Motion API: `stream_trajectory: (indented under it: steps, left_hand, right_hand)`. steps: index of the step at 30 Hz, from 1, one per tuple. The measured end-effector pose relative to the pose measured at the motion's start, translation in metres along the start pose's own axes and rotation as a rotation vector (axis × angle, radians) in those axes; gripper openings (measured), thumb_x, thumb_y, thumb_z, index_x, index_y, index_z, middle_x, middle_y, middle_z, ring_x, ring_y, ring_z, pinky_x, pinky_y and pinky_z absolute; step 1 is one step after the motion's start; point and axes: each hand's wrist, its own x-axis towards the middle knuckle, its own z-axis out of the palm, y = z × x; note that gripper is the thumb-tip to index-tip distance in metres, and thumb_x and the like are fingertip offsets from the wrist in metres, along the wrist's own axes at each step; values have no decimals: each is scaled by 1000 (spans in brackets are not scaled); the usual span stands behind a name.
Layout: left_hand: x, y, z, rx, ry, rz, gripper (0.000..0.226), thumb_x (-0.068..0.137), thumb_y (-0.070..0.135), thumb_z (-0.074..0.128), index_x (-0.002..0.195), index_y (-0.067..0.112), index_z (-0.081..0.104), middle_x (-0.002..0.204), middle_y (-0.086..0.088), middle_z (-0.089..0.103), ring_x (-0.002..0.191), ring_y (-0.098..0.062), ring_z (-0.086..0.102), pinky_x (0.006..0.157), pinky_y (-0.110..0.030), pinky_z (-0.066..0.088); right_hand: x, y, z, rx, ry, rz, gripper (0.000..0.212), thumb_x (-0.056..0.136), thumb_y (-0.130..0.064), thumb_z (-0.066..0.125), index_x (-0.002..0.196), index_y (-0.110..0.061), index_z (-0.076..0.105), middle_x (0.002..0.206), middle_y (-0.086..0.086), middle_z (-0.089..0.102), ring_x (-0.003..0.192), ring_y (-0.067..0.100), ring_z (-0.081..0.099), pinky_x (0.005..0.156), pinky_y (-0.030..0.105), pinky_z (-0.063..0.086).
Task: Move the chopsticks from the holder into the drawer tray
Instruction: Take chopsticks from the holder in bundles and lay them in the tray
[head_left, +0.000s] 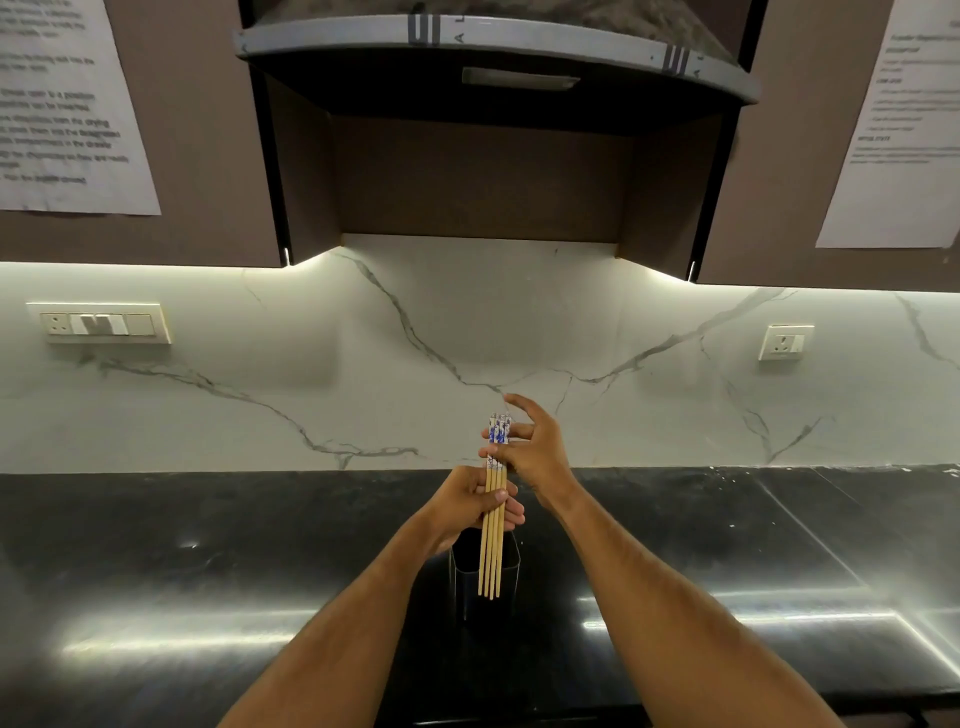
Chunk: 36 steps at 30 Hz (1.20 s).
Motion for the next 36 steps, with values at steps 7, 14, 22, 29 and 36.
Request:
stream_trajectory:
  steps: [7,14,22,29,36]
  left_hand:
    - [-4,1,2,-8,-21,-22,21,103,2,48,117,-5,62,104,-25,75,100,-35,75,95,-51,58]
    - [-7,4,9,2,-39,-20,21,104,2,47,117,-5,62,106,-24,74,101,-34,74,94,-50,59]
    - [-12,9,16,28,-54,-25,22,104,4,47,117,-5,63,105,-23,75,102,-34,75,96,-50,58]
    - [-24,10,19,33,-52,-41,21,104,6,51,117,-3,65,105,-21,76,101,-32,75,97,-49,57]
    - [-50,1,25,72,-27,-61,19,99,2,58,115,-3,68,101,-19,77,97,-29,77,93,-46,60]
  right_hand:
    - [-4,0,-9,-62,-32,-88,57,78,8,81,130,-8,62,105,12,75,93,17,77,79,36,64]
    - [-10,-2,-13,-13,21,-59,55,74,13,81,124,-5,67,102,12,77,85,19,78,82,38,64]
    - [-16,-2,-20,3,62,-83,54,74,13,81,123,-8,68,103,10,77,87,20,78,81,40,64]
    - [-29,-7,-22,21,76,-70,52,75,11,81,122,-8,71,104,9,77,89,18,77,84,42,63]
    - [-50,-15,-28,67,155,-74,51,76,10,81,123,-7,70,101,9,78,87,19,78,80,39,64]
